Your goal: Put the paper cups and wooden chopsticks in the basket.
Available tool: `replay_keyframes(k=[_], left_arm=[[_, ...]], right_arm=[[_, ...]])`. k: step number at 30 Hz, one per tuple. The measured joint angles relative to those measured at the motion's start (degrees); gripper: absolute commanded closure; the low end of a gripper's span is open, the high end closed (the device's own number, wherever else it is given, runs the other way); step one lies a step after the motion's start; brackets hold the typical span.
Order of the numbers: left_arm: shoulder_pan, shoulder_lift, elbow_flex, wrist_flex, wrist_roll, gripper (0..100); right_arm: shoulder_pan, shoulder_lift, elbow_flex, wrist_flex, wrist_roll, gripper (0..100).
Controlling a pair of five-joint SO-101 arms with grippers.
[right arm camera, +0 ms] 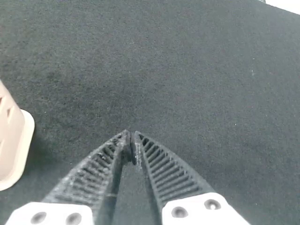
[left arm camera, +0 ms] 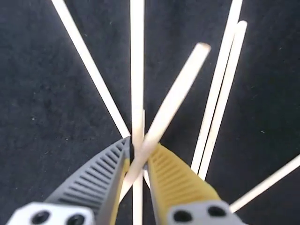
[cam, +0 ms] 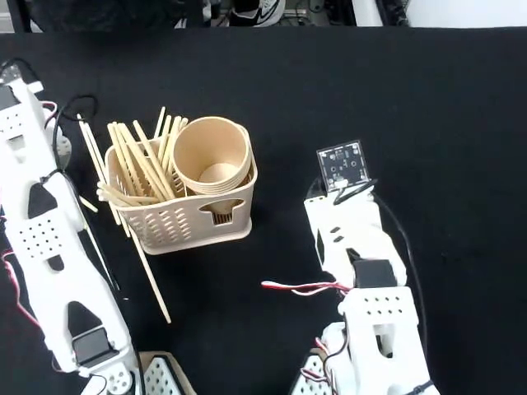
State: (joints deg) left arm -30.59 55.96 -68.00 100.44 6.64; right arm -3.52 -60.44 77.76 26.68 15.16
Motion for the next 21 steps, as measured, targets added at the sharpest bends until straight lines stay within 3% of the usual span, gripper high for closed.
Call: replay_keyframes(k=[7,14,21], left_arm=[[0.00,-14.86,9.67,0.00,0.00,97],[0.00,-39.56,20.48,0.18,0.09,97],[1.93,-62.68,22.33,-1.93,0.09,97]], right_arm=[[0.00,0.00,0.00,0.00,0.00,98.4],[0.00,0.00,0.00,0.00,0.00,98.4],[0.00,0.00,0.00,0.00,0.00,98.4]])
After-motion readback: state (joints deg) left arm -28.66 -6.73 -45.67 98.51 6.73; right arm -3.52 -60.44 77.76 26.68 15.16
